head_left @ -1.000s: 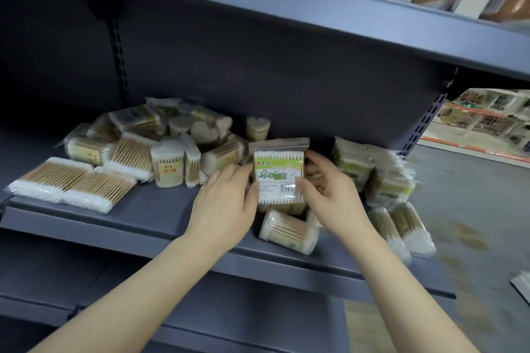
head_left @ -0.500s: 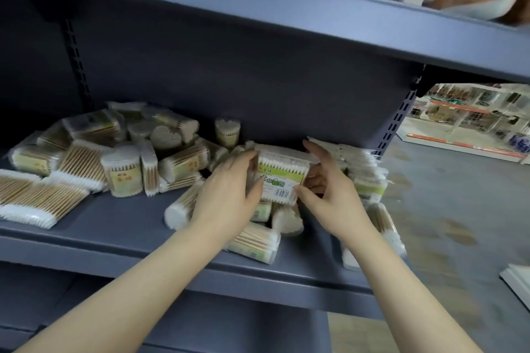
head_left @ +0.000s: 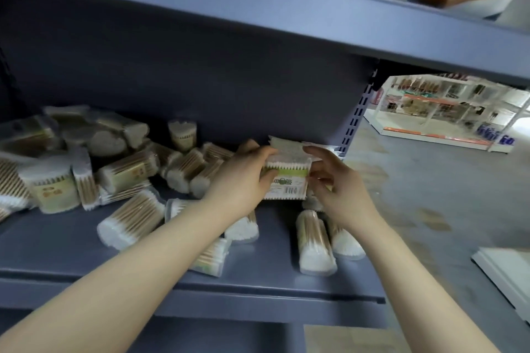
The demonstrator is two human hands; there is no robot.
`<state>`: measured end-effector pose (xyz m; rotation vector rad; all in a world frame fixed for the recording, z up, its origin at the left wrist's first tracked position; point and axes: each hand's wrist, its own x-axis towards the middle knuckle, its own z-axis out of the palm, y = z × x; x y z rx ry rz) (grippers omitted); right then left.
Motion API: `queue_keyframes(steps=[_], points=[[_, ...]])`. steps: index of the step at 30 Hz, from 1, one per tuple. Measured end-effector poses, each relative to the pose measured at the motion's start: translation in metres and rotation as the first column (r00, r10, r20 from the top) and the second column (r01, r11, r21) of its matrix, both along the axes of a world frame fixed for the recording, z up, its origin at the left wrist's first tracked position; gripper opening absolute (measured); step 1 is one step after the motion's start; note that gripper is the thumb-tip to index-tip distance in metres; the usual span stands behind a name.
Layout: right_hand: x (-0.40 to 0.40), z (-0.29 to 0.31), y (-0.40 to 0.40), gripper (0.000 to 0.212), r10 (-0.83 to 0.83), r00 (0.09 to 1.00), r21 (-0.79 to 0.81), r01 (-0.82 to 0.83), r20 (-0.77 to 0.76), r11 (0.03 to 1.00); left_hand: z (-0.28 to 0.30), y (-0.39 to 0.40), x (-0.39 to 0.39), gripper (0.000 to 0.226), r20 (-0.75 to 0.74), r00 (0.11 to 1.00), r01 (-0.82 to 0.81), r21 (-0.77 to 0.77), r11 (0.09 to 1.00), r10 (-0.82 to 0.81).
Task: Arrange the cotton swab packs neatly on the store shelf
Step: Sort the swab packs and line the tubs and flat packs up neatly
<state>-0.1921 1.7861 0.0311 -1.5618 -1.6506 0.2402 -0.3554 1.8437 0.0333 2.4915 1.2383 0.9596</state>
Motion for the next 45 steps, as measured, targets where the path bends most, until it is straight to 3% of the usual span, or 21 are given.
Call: queue_keyframes(steps=[8, 10, 14, 19, 25, 37, 45], points=[[0.032, -0.012, 0.013, 0.056, -0.166, 0.963, 0.019, 0.165, 0.213, 0.986, -0.022, 0.016, 0.022, 0.034, -0.172, 0.983, -0.078, -0.076, 0.994, 0.064], [0.038, -0.014, 0.017, 0.056, -0.177, 0.947, -0.017, 0.188, 0.266, 0.982, -0.028, 0.017, 0.028, 0.032, -0.292, 0.952, -0.102, -0.018, 0.995, 0.092], [0.043, -0.013, 0.022, 0.058, -0.138, 0.934, -0.120, 0.186, 0.329, 0.975, -0.032, 0.017, 0.033, 0.026, -0.424, 0.893, -0.041, 0.256, 0.966, 0.151], [0.043, -0.013, 0.031, 0.075, -0.009, 0.886, -0.308, 0.170, 0.464, 0.936, -0.031, 0.019, 0.041, 0.027, -0.492, 0.853, 0.006, 0.342, 0.940, 0.174], [0.042, -0.012, 0.035, 0.080, 0.063, 0.844, -0.361, 0.159, 0.532, 0.919, -0.034, 0.029, 0.050, 0.043, -0.489, 0.848, -0.056, 0.299, 0.953, 0.203], [0.045, -0.017, 0.037, 0.075, 0.095, 0.792, -0.345, 0.152, 0.603, 0.926, -0.032, 0.035, 0.065, 0.038, -0.552, 0.812, -0.055, 0.251, 0.967, 0.189], [0.043, -0.016, 0.037, 0.075, 0.090, 0.787, -0.345, 0.161, 0.610, 0.925, -0.035, 0.036, 0.068, 0.038, -0.526, 0.839, -0.051, 0.182, 0.982, 0.141]])
